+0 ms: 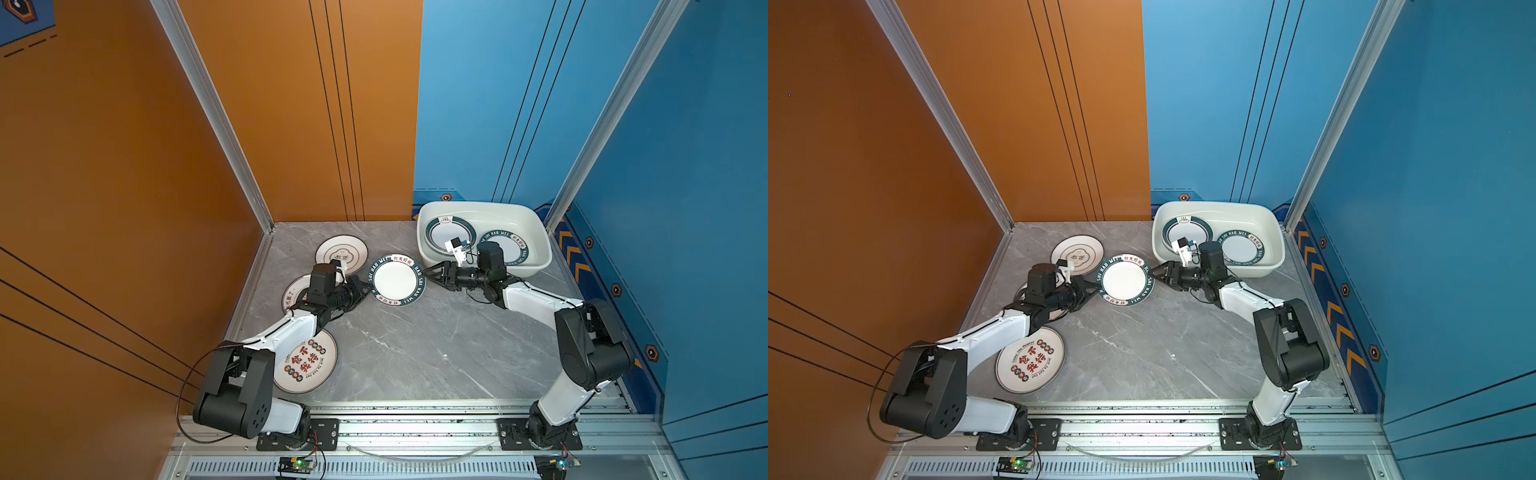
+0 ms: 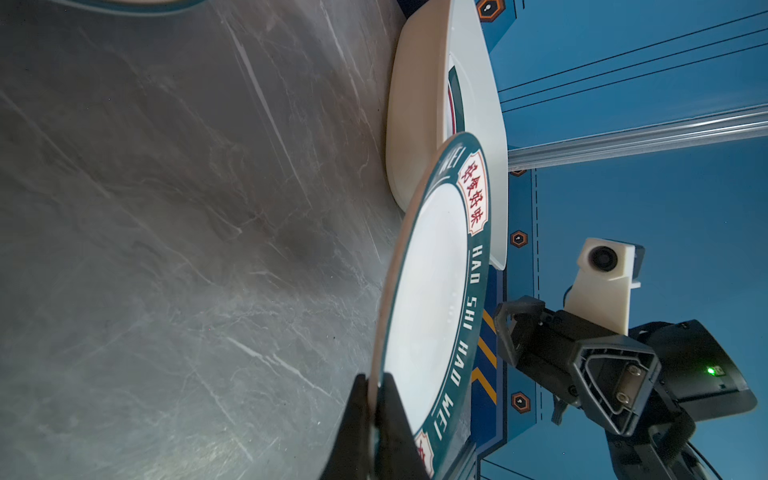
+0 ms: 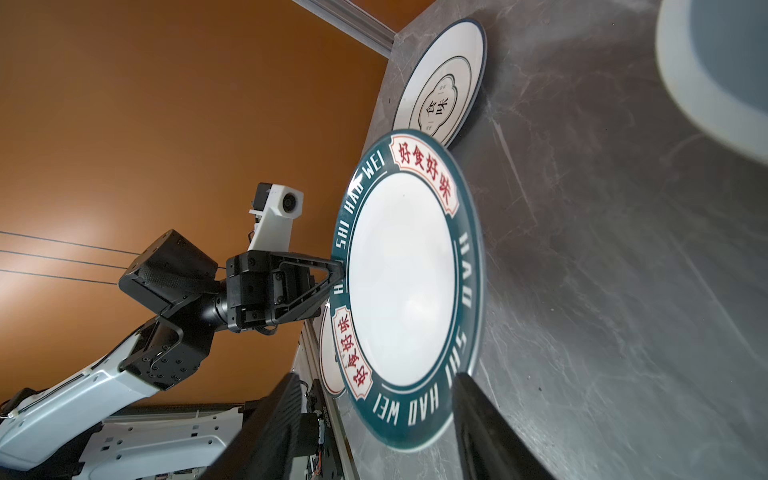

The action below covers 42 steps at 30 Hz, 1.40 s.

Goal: Place the plates into the plastic bin on the countertop
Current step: 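Drag the plate to the table centre with the left while the right grasps it, then hold the plate upright between both grippers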

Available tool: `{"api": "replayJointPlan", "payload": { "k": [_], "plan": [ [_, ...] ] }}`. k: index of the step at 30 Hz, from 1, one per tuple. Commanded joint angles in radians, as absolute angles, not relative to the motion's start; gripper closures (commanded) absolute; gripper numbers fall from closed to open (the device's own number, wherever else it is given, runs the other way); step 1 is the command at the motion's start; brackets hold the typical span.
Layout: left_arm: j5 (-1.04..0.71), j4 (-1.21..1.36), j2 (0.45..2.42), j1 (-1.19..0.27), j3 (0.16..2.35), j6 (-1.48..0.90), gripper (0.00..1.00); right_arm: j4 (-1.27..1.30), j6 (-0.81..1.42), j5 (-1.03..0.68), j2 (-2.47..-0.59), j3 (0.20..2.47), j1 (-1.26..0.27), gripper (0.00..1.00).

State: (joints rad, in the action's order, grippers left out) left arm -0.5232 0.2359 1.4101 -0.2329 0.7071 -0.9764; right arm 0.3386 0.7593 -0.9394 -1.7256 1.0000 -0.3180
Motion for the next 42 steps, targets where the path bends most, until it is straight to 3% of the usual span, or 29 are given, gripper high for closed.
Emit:
{"api": "replayJointPlan", "payload": {
  "k": [1,13,22,31,38,42],
  "plan": [
    [-0.563,0.32,1.385,-0.249,0.712,-1.001,1.0,0.412,0.803,-0.941,-1.759,1.003,-0.33,0.41],
    [-0.561,0.321,1.384,-0.254,0.708,-0.992,1.0,0.41,0.811,-0.902,-1.748,1.014,-0.343,0.42],
    [-0.563,0.321,1.381,-0.255,0.712,-0.991,1.0,0.211,0.681,-0.772,-1.64,1.02,-0.298,0.42],
    [-0.561,0.321,1.381,-0.266,0.714,-0.992,1.0,0.212,0.684,-0.775,-1.706,1.023,-0.319,0.43],
    [-0.552,0.329,1.391,-0.282,0.715,-0.995,1.0,0.272,0.709,-0.804,-1.756,1.039,-0.355,0.47],
    [-0.552,0.346,1.409,-0.29,0.716,-1.0,1.0,0.341,0.761,-0.838,-1.786,1.041,-0.364,0.56]
  ]
}}
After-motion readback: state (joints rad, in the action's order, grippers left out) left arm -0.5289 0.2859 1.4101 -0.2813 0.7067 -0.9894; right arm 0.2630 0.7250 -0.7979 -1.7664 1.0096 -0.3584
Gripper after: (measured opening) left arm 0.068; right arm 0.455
